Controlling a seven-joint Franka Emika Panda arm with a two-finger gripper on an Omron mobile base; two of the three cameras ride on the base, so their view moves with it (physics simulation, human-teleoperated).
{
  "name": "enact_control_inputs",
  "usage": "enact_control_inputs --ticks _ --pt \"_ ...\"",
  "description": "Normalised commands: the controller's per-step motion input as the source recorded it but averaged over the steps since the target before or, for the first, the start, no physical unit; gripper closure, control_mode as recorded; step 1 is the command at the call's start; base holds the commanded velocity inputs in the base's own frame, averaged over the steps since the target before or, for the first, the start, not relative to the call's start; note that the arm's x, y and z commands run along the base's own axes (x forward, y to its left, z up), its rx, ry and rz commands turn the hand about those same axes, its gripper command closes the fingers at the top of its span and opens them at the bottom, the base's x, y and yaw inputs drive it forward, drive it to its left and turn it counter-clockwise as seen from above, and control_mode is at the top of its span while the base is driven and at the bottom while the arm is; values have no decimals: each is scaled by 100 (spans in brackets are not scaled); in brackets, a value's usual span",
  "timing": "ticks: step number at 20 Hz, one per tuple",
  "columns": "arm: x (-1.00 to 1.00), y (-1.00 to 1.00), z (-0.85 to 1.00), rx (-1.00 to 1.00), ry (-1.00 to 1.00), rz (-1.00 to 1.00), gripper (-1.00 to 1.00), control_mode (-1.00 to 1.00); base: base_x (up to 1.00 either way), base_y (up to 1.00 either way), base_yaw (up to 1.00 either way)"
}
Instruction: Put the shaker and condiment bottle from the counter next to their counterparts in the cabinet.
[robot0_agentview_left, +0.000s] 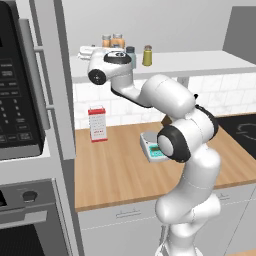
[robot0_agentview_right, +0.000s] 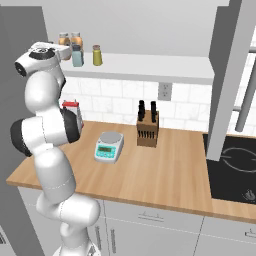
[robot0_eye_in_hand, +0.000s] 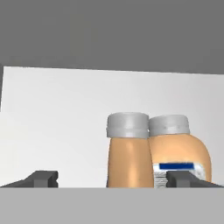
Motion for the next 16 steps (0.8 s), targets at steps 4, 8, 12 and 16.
enact_control_inputs --ticks 4,8,12,16 --pt "-44 19 24 0 -14 -4 -100 -100 0 0 0" --pt "-58 8 25 0 -16 -8 -100 -100 0 0 0" --pt "-90 0 2 0 -10 -11 -100 -100 0 0 0" --pt "-100 -14 -14 0 0 -5 -100 -100 0 0 0"
